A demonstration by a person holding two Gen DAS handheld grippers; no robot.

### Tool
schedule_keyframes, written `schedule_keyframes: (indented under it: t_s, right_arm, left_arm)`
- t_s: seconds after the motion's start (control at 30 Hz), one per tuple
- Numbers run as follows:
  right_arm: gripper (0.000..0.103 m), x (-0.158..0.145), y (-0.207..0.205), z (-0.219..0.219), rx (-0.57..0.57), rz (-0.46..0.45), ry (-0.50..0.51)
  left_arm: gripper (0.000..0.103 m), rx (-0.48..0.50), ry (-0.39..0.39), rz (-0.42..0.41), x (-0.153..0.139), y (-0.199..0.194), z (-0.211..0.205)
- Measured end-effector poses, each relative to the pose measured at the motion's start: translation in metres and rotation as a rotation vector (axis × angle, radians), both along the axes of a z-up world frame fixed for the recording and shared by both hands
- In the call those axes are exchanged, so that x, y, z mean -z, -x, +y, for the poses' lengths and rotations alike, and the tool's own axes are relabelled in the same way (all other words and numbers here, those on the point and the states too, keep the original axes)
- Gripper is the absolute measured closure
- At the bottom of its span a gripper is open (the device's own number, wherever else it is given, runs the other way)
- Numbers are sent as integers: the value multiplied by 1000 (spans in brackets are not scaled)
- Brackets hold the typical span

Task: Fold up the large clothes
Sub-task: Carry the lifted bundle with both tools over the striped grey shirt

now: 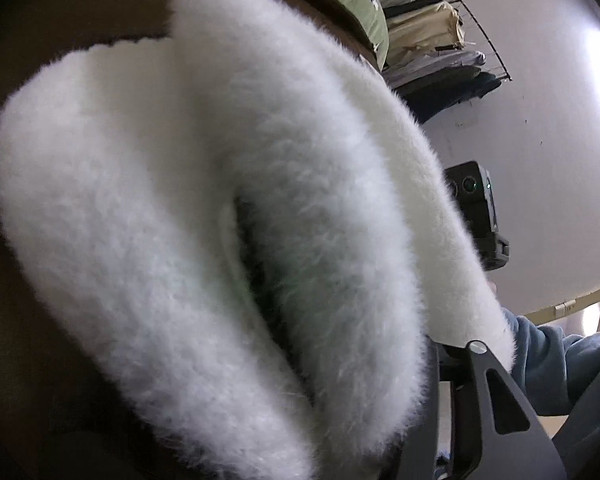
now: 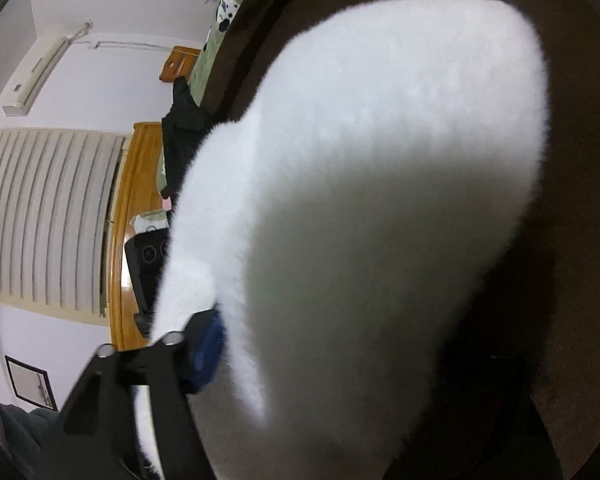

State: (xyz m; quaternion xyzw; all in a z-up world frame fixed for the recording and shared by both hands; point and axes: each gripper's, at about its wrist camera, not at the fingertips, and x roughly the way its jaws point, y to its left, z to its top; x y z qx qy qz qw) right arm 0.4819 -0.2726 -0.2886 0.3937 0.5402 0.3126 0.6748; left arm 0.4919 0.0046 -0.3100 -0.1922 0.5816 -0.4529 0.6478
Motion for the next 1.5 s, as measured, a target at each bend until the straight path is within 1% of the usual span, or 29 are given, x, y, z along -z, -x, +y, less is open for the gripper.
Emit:
schedule_keyframes:
  t_s: [0.13, 0.17, 0.33, 0.4, 0.5, 0.67, 0.87, 0.9, 0.97, 1.13, 1.23, 1.37, 1.5]
  right_arm:
    - [51, -9, 1, 1, 0, -27, 0]
    - [52, -12, 2, 1, 2, -31, -13]
    - [55, -27, -2, 8, -28, -67, -13]
    - [55, -38, -5, 11, -46, -84, -16]
    - [55, -58, -10, 17, -69, -111, -19]
    - [55, -103, -18, 33, -109, -161, -24]
    - [55, -172, -24, 57, -169, -210, -32]
    - [55, -180, -23, 61, -178, -216, -32]
    - [55, -198, -23, 69, -196, -235, -27]
    - [55, -221, -20, 85, -227, -253, -27]
    - [55, -229, -18, 95, -256, -264, -25]
    - [55, -233, -11, 105, -281, -277, -25]
    - [55, -232, -8, 119, -313, -274, -17]
  left_arm:
    - [60, 0, -9, -27, -7, 4, 0]
    - [60, 2, -14, -36, -10, 6, 2]
    - [61, -17, -54, -103, -35, 15, 8]
    - [61, -31, -63, -123, -44, 17, 12]
    - [62, -58, -68, -147, -61, 22, 31]
    - [61, -102, -90, -199, -107, 25, 53]
    - [61, -144, -126, -242, -178, 32, 76]
    - [61, -153, -128, -251, -189, 34, 80]
    - [61, -170, -127, -263, -204, 39, 94]
    - [61, -199, -134, -281, -225, 52, 115]
    - [61, -206, -136, -290, -231, 59, 128]
    - [61, -223, -146, -301, -235, 64, 130]
    - [61, -263, -146, -293, -234, 76, 145]
